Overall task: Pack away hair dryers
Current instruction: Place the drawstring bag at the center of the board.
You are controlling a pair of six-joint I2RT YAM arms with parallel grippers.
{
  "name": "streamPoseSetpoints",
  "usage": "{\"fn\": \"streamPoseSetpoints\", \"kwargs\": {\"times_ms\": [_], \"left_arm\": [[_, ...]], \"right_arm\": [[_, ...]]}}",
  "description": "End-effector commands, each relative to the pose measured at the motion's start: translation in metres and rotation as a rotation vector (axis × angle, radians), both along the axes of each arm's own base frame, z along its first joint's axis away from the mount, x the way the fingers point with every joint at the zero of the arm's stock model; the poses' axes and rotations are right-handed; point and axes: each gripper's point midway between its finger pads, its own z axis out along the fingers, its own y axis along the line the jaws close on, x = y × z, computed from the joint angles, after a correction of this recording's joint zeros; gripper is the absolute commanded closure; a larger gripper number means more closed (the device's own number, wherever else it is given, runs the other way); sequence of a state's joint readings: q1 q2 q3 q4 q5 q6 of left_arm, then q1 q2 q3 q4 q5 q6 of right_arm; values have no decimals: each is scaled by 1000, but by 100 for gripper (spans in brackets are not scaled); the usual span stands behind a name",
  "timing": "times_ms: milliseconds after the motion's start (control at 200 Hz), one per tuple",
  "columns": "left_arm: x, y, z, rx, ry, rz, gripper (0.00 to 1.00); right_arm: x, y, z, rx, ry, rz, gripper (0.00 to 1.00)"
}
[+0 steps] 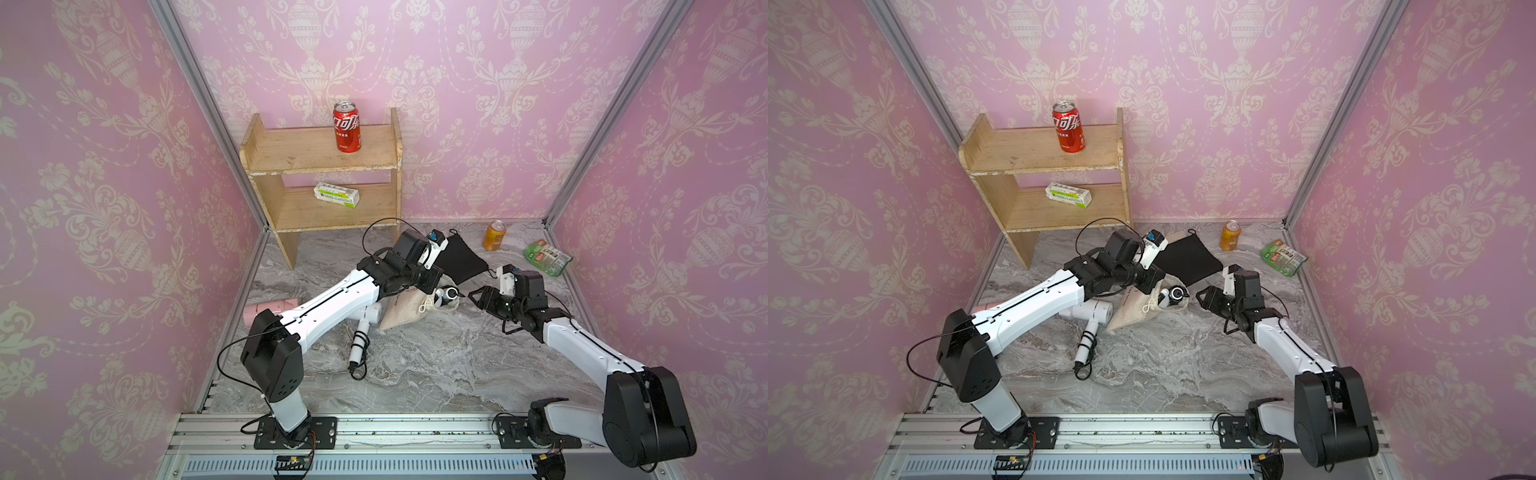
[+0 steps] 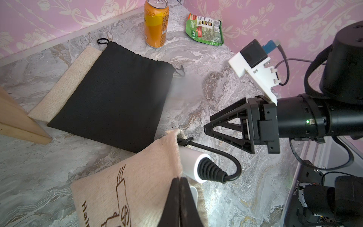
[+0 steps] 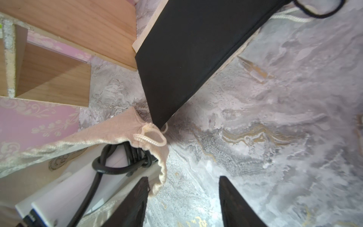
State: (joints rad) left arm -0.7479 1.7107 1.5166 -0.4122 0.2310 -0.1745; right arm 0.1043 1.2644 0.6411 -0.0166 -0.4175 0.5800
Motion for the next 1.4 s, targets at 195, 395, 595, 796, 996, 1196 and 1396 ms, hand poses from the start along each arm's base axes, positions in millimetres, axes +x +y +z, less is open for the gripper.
{"fn": "streamPoseSetpoints", "kwargs": {"times_ms": [195,395,595,796,996,1196,1396], "left_arm": [[4,-6,49,-104,-85,-20,100],[4,-6,49,-102,-86,-20,100],[3,-5,48,-99,-84,-19,100],[3,-2,52,-97,-92,-15,100],[6,5,54,-91,-97,12,100],[9,14,60,-87,-113,41,100],[16,27,66,-86,-131,74,100]], "right_arm": [[8,28,-5,87,31,93,49],[13,41,-14,84,56,127,53],[18,49,-26,74,87,143,64],[23,53,-19,47,60,163,91],[22,51,20,15,-12,162,100],[16,49,75,-6,-101,166,100],[10,47,122,-30,-177,175,100]]}}
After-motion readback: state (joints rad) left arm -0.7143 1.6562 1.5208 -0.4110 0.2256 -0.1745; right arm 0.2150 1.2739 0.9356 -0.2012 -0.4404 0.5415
